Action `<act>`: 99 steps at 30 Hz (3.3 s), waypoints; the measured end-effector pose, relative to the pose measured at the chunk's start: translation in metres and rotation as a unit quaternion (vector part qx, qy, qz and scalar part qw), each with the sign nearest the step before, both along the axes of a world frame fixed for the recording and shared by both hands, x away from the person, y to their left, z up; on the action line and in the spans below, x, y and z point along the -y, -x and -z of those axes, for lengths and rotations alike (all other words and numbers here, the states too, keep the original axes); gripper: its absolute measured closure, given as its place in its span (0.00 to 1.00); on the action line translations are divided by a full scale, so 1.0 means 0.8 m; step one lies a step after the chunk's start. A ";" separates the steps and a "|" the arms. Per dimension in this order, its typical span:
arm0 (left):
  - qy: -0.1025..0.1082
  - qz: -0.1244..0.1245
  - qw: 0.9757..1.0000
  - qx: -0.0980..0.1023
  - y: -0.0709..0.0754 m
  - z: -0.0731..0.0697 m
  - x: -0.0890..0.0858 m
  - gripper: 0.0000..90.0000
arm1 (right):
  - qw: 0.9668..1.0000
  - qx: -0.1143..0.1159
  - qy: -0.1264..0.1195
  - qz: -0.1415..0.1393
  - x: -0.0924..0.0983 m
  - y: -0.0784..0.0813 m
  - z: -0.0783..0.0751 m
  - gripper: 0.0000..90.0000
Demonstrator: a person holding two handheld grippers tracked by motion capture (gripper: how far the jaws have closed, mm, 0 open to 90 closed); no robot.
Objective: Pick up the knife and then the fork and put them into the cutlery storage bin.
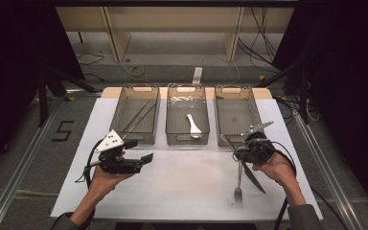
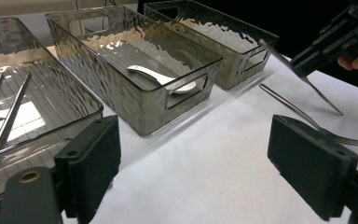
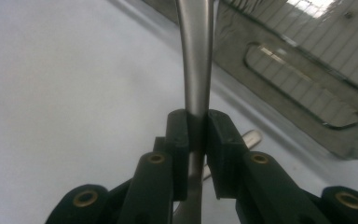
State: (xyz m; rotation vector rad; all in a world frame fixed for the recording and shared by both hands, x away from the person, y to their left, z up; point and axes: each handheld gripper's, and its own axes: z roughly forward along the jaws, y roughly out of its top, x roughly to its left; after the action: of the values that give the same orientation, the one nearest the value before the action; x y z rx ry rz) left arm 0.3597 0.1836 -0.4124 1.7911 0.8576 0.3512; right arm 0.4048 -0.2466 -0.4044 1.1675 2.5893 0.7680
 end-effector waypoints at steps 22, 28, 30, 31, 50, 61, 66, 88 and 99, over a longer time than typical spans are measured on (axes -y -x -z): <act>0.001 -0.001 1.000 -0.001 0.000 0.000 -0.001 0.19 | 0.996 0.048 -0.063 0.035 0.014 -0.034 -0.053 0.89; 0.004 -0.003 1.000 -0.001 0.000 0.000 -0.002 0.19 | 0.994 0.067 -0.070 0.052 0.019 -0.052 -0.081 0.89; 0.005 -0.003 1.000 0.000 0.000 0.000 -0.002 0.19 | 0.994 0.070 -0.069 0.057 0.021 -0.060 -0.091 0.89; 0.005 -0.003 1.000 0.000 0.000 0.000 -0.002 0.19 | 0.993 0.073 -0.067 0.060 0.021 -0.064 -0.096 0.89; 0.006 -0.001 1.000 -0.001 0.000 0.000 -0.002 0.19 | 0.987 0.111 -0.057 0.098 0.027 -0.138 -0.138 0.89; 0.007 -0.001 1.000 -0.002 0.000 0.000 -0.002 0.19 | 0.986 0.117 -0.053 0.107 0.021 -0.174 -0.129 0.89; 0.007 0.000 1.000 -0.001 0.001 0.000 -0.002 0.19 | 0.986 0.115 -0.045 0.111 0.020 -0.191 -0.115 0.89; 0.006 0.001 1.000 -0.002 0.000 0.000 -0.001 0.19 | 0.988 0.073 -0.017 0.137 0.022 -0.210 -0.058 0.89; 0.007 0.001 1.000 -0.002 0.000 0.000 -0.001 0.19 | 0.988 0.055 -0.008 0.143 0.025 -0.210 -0.035 0.89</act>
State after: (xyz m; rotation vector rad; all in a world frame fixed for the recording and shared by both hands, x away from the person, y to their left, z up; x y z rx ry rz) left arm 0.3598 0.1847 -0.4125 1.7807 0.8590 0.3403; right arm 0.5726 -0.2663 -0.3761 1.4166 2.2639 0.7653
